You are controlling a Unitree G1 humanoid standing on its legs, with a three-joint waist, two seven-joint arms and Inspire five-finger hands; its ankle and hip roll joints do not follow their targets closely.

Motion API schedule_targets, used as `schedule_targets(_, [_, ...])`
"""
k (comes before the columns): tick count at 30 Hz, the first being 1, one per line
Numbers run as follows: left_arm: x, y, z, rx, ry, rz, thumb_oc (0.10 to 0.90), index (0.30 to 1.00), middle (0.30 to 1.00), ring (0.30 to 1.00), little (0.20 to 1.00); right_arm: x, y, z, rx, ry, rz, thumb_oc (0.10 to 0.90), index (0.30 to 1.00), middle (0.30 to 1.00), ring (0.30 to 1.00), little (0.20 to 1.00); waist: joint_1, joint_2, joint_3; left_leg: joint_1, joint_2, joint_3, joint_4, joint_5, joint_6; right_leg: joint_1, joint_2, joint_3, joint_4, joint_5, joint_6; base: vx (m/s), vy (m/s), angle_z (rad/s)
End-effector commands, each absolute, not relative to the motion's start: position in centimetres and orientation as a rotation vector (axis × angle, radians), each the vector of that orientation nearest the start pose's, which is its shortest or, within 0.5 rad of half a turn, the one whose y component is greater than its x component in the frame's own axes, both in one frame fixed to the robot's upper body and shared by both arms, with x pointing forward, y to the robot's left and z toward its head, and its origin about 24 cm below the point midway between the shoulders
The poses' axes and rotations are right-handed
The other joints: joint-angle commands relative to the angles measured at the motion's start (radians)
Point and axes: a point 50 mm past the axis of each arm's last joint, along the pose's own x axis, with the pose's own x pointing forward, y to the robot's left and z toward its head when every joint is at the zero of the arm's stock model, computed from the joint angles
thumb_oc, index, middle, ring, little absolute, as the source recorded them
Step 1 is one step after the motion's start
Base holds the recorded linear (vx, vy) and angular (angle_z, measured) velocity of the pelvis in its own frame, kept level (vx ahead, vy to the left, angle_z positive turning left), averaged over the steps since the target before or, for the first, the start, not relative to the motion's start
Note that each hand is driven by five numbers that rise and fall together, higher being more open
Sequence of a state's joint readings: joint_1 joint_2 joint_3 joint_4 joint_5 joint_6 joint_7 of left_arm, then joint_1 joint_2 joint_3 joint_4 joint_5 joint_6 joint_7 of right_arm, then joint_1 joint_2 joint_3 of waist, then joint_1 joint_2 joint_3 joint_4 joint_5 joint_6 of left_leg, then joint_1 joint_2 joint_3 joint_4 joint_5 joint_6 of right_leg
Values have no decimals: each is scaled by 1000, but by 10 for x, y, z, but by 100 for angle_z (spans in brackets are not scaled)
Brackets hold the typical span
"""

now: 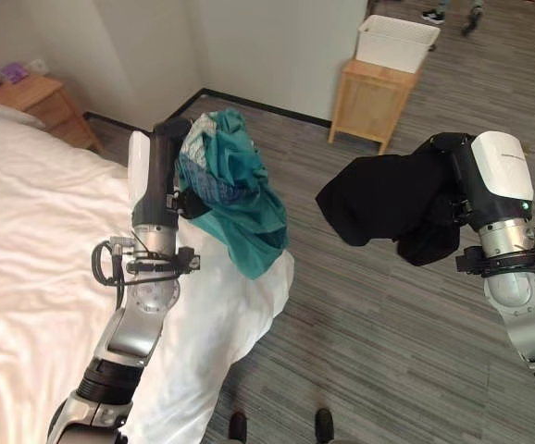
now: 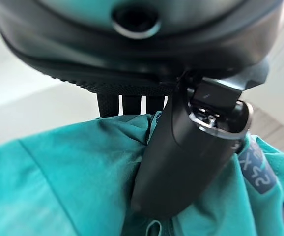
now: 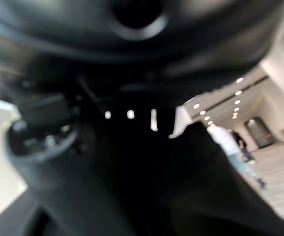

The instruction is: Pick up bed clothes into laundry basket.

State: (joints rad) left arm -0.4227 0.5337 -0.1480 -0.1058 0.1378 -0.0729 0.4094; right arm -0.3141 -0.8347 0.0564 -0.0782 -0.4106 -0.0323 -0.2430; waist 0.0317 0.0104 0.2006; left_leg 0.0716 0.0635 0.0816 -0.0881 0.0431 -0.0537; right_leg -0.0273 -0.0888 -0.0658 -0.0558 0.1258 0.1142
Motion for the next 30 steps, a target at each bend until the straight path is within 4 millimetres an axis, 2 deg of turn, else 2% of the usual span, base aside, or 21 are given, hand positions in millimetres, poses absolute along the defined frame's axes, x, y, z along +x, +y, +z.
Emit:
schedule_targets(1, [301, 172, 253, 504, -922, 244, 400, 300, 300, 300, 300, 281, -228, 259, -1138, -854, -324, 400, 300, 300, 300, 300, 42, 19, -105, 4, -21, -25, 1, -49, 29, -11, -53, -189, 260, -108, 103, -133, -51, -60])
schedule_targets(2, [302, 174, 256, 498, -926, 251, 400, 300, 300, 300, 300, 281, -229, 259, -1152, -850, -327, 400, 300, 300, 300, 300, 45, 20, -103, 0, -16, -27, 1, -42, 28, -17, -59, -189, 279, -113, 101, -115, -62, -44])
schedule_targets(3, [301, 173, 261, 502, -944, 243, 400, 300, 300, 300, 300, 282, -232, 259, -1168, -838, -335, 400, 300, 300, 300, 300, 46, 12, -107, -6, -16, -20, 2, -43, 26, 13, -59, -177, 229, -141, 91, -63, -46, -16])
schedule_targets(5, [301, 173, 261, 502, -945, 243, 400, 300, 300, 300, 300, 282, -232, 259, -1167, -838, -335, 400, 300, 300, 300, 300, 47, 12, -106, -4, -16, -20, 2, -43, 26, 15, -58, -177, 227, -140, 91, -27, -67, 1])
schedule_targets(6, [299, 176, 257, 523, -931, 228, 400, 300, 300, 300, 300, 282, -235, 257, -1160, -819, -328, 400, 300, 300, 300, 300, 67, -9, -140, -11, -17, 5, 10, -43, 16, 101, -62, -184, 70, -157, 74, -52, -134, -2])
schedule_targets(12, [300, 172, 253, 502, -917, 208, 400, 300, 300, 300, 300, 282, -237, 256, -1165, -804, -317, 400, 300, 300, 300, 300, 64, -6, -158, 2, -7, 7, 17, -34, 5, 157, -46, -166, -6, -142, 66, 5, -98, -19])
schedule_targets(14, [300, 173, 253, 483, -912, 213, 400, 300, 300, 300, 300, 281, -236, 256, -1163, -815, -315, 400, 300, 300, 300, 300, 72, 4, -152, 7, 5, 18, 25, -31, -2, 155, -53, -194, 14, -144, 65, -106, -150, -21])
schedule_targets(15, [299, 175, 257, 478, -917, 211, 400, 300, 300, 300, 300, 282, -236, 258, -1184, -818, -320, 400, 300, 300, 300, 300, 95, 14, -139, 5, 37, 69, 51, -40, -9, 134, -80, -281, 92, -155, 67, -150, -179, -18])
schedule_targets(16, [299, 175, 257, 477, -918, 212, 400, 300, 300, 300, 300, 283, -236, 258, -1185, -819, -321, 400, 300, 300, 300, 300, 97, 14, -137, 3, 37, 71, 56, -43, -9, 130, -81, -279, 101, -160, 67, -153, -210, -28])
schedule_targets(18, [298, 176, 259, 463, -925, 203, 400, 300, 300, 300, 300, 287, -236, 254, -1184, -786, -308, 400, 300, 300, 300, 300, 105, 2, -117, -26, 53, 78, 155, -46, -21, 123, -82, -305, 110, -180, 46, -57, -168, -30])
schedule_targets(19, [295, 178, 260, 450, -934, 203, 400, 300, 300, 300, 300, 288, -236, 253, -1180, -780, -303, 400, 300, 300, 300, 300, 112, -6, -103, -67, 70, 76, 254, -34, -33, 132, -80, -306, 96, -186, 34, -37, -171, -12])
schedule_targets(20, [296, 178, 259, 438, -923, 201, 400, 300, 300, 300, 300, 289, -235, 250, -1169, -768, -295, 400, 300, 300, 300, 300, 123, -9, -87, -105, 83, 58, 333, 12, -35, 145, -74, -296, 85, -193, 17, -83, -213, -22])
schedule_targets(21, [298, 173, 260, 415, -923, 185, 400, 300, 300, 300, 300, 289, -235, 250, -1158, -767, -297, 400, 300, 300, 300, 300, 131, -6, -62, -182, 110, 21, 487, 80, -63, 170, -45, -289, 55, -196, -10, -63, -164, -57])
schedule_targets(22, [298, 173, 260, 415, -923, 185, 400, 300, 300, 300, 300, 289, -235, 250, -1158, -767, -297, 400, 300, 300, 300, 300, 130, -5, -64, -186, 111, 18, 490, 80, -63, 168, -43, -291, 53, -194, -10, -123, -300, -77])
schedule_targets(23, [303, 161, 262, 380, -917, 159, 400, 300, 300, 300, 300, 289, -230, 252, -1151, -790, -294, 400, 300, 300, 300, 300, 147, -22, -17, -295, 119, -7, 686, 206, -84, 204, -27, -269, 18, -196, -48, -83, -185, -51])
schedule_targets(24, [304, 160, 263, 381, -921, 158, 400, 300, 300, 300, 300, 289, -231, 253, -1151, -792, -299, 400, 300, 300, 300, 300, 147, -20, -15, -308, 122, -14, 701, 207, -85, 204, -22, -271, 12, -193, -51, -64, -327, -26])
schedule_targets(25, [306, 155, 264, 359, -919, 152, 400, 300, 300, 300, 300, 290, -227, 254, -1147, -805, -290, 400, 300, 300, 300, 300, 155, -30, -5, -375, 115, 2, 760, 173, -69, 222, -6, -258, -12, -198, -59, 33, -160, -7])
schedule_targets(26, [306, 155, 262, 344, -911, 151, 400, 300, 300, 300, 300, 289, -225, 254, -1142, -809, -282, 400, 300, 300, 300, 300, 163, -27, -3, -407, 95, 3, 756, 140, -58, 232, 3, -245, -17, -205, -59, 117, -162, -15])
schedule_targets(28, [305, 154, 258, 332, -901, 142, 400, 300, 300, 300, 300, 288, -222, 252, -1147, -808, -267, 400, 300, 300, 300, 300, 180, -16, -7, -438, 33, -1, 676, 93, -35, 251, 24, -213, -22, -221, -53, 158, -10, -37])
schedule_targets(29, [305, 154, 258, 331, -900, 141, 400, 300, 300, 300, 300, 287, -223, 252, -1148, -806, -266, 400, 300, 300, 300, 300, 182, -18, -8, -432, 30, 4, 670, 91, -33, 252, 19, -211, -22, -222, -52, 305, 32, -65])
schedule_targets(30, [307, 152, 254, 337, -881, 137, 400, 300, 300, 300, 300, 287, -219, 249, -1155, -811, -241, 400, 300, 300, 300, 300, 201, -7, -25, -399, -30, 10, 460, 61, -1, 271, 43, -179, -28, -237, -38, 377, 54, -59])
